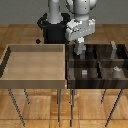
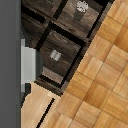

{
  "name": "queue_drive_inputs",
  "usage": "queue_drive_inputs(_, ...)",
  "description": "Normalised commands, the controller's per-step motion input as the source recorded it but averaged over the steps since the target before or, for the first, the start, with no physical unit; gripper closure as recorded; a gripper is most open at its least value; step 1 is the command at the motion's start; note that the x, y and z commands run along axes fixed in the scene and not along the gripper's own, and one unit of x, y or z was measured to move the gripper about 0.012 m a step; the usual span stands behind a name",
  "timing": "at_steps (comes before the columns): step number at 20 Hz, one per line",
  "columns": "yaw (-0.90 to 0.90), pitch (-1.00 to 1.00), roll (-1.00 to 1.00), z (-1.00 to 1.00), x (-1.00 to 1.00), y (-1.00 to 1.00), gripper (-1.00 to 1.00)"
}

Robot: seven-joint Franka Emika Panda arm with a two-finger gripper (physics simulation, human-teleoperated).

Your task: Place the milk carton into the appropriate compartment.

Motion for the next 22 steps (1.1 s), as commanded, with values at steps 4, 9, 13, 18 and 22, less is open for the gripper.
queue_drive_inputs(4,0.0,0.0,0.0,0.0,-1.0,0.0,1.0)
queue_drive_inputs(9,0.0,0.0,0.0,0.0,-1.0,0.0,1.0)
queue_drive_inputs(13,0.0,0.0,0.0,0.0,-1.0,0.0,1.0)
queue_drive_inputs(18,0.0,0.0,0.0,-0.6,-0.2,0.0,1.0)
queue_drive_inputs(22,0.0,0.0,0.0,-1.0,0.0,0.0,1.0)
